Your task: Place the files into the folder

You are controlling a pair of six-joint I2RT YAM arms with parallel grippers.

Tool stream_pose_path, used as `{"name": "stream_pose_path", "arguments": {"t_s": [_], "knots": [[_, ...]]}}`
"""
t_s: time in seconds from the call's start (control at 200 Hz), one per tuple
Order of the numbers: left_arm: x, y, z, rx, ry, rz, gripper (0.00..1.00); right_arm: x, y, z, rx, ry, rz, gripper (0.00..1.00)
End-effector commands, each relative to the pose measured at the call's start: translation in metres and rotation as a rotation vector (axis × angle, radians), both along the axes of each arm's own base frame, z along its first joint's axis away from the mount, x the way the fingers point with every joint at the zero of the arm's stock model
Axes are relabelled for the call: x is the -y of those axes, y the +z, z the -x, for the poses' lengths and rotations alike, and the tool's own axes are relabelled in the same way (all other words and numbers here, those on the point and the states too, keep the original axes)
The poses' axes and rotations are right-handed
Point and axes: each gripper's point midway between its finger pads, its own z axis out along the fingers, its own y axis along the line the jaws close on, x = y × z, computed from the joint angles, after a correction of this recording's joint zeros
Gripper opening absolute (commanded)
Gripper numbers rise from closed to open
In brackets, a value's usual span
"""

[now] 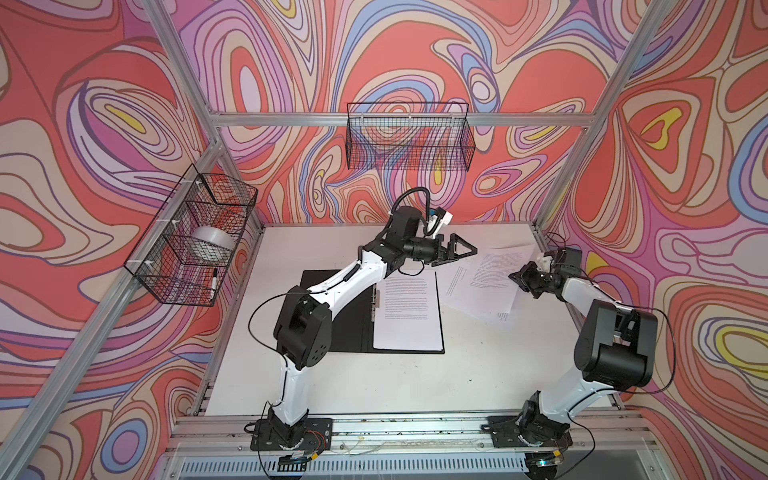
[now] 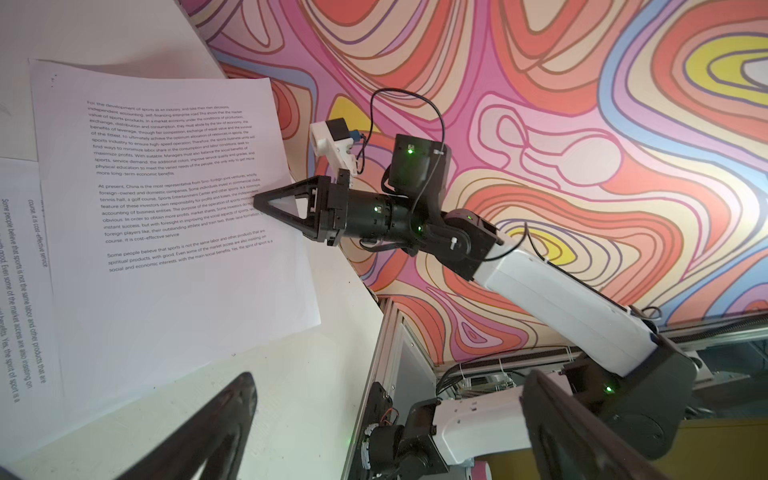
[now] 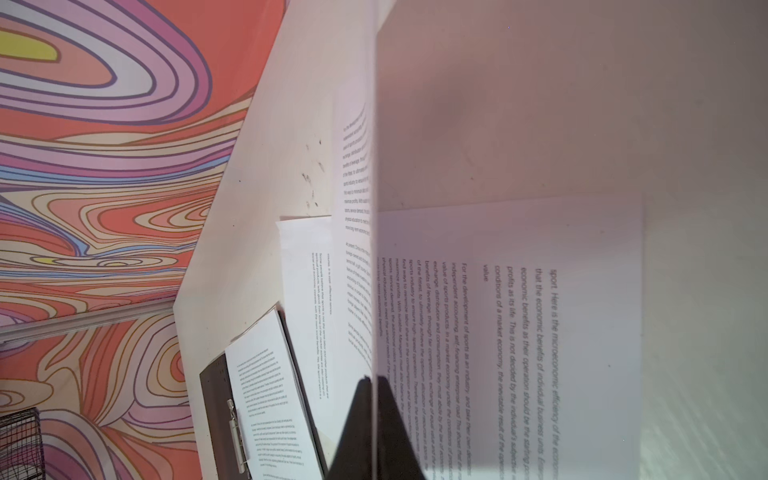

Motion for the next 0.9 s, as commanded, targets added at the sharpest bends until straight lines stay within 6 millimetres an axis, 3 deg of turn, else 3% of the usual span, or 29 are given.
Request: {"name": "stream_pose_path", "arguments": {"t_s": [0.0, 0.145, 0.436, 0.681, 0.816, 0.896], "knots": [[-0.017, -0.016, 0.016, 0.071, 0.022, -0.099, 1.0, 0.001, 0.027, -0.002, 0.033, -0.009, 0.024, 0.0], [-0.06, -0.036, 0.027, 0.198, 0.118, -0.299, 1.0, 0.005, 0.039, 0.002, 0.032, -0.018, 0.059, 0.0], [-0.152, -0.052, 0.049, 0.468, 0.346, -0.511, 1.0, 0.006, 0.067, 0.005, 0.069, -0.017, 0.131, 0.0], [-0.212, -0.05, 0.075, 0.585, 0.505, -0.57, 1.0, -0.032, 0.098, 0.001, 0.106, 0.064, 0.189, 0.0], [-0.245, -0.062, 0.071, 0.569, 0.66, -0.653, 1.0, -0.067, 0.113, -0.002, 0.115, 0.125, 0.204, 0.0], [-0.251, -0.072, 0.071, 0.574, 0.666, -0.691, 1.0, -0.094, 0.123, -0.005, 0.132, 0.169, 0.211, 0.0]]}}
